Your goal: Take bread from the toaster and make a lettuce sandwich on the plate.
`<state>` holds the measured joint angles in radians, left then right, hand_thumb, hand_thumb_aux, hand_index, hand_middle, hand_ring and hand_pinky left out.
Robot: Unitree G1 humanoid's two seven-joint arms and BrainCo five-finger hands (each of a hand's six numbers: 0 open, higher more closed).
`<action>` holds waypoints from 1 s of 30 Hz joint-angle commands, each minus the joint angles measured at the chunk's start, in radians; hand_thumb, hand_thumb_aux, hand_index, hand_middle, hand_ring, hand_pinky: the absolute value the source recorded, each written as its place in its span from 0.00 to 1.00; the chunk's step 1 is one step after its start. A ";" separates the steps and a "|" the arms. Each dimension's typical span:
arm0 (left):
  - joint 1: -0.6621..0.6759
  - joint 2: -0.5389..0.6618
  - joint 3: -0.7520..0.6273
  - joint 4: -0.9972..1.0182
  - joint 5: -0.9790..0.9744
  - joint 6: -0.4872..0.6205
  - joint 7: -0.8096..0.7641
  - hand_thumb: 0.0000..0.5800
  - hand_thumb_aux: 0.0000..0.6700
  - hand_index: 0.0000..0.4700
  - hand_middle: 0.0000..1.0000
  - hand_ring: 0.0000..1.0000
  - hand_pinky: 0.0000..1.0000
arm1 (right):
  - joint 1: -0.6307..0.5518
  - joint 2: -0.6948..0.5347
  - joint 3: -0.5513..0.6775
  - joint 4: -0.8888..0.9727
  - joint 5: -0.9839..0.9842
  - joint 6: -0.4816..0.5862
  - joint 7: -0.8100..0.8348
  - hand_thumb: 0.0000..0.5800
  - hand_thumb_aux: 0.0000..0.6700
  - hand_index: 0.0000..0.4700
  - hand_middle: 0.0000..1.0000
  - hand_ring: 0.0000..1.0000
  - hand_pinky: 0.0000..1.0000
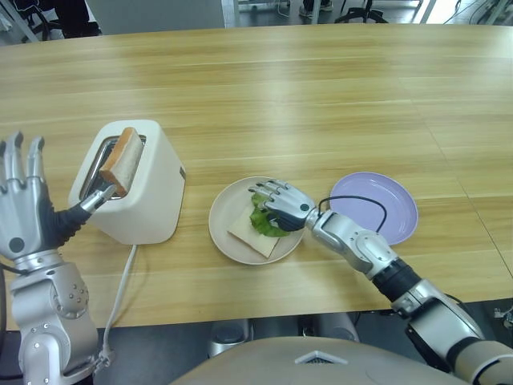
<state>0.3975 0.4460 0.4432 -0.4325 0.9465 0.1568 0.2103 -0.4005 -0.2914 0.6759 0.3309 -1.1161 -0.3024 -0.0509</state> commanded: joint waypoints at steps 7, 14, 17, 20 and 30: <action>-0.136 0.030 -0.164 0.162 -0.029 0.012 -0.097 0.00 0.00 0.00 0.00 0.00 0.00 | 0.001 -0.003 0.018 -0.009 0.011 0.030 -0.040 0.00 0.00 0.00 0.00 0.00 0.00; -0.226 0.058 -0.209 0.177 -0.046 0.022 -0.134 0.94 0.76 0.75 0.00 0.00 0.00 | 0.104 -0.055 -0.088 -0.287 0.126 0.020 -0.033 0.00 0.00 0.00 0.00 0.00 0.00; -0.247 0.083 -0.230 0.208 -0.058 0.021 -0.162 1.00 1.00 0.98 0.00 0.00 0.00 | 0.159 -0.067 -0.159 -0.420 0.208 0.004 -0.037 0.00 0.00 0.00 0.00 0.00 0.00; -0.256 0.098 -0.239 0.242 -0.087 0.016 -0.183 1.00 1.00 0.98 0.78 0.78 0.78 | 0.206 -0.072 -0.243 -0.513 0.308 -0.012 -0.041 0.00 0.00 0.00 0.00 0.00 0.00; -0.332 0.084 -0.188 0.236 -0.263 -0.114 -0.062 1.00 1.00 0.98 1.00 1.00 1.00 | 0.348 -0.078 -0.386 -0.547 0.532 -0.115 -0.045 0.00 0.00 0.00 0.00 0.00 0.00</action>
<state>0.0934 0.5335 0.2401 -0.1890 0.7261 0.0942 0.1074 -0.0675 -0.3673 0.2969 -0.2178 -0.6034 -0.3863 -0.0995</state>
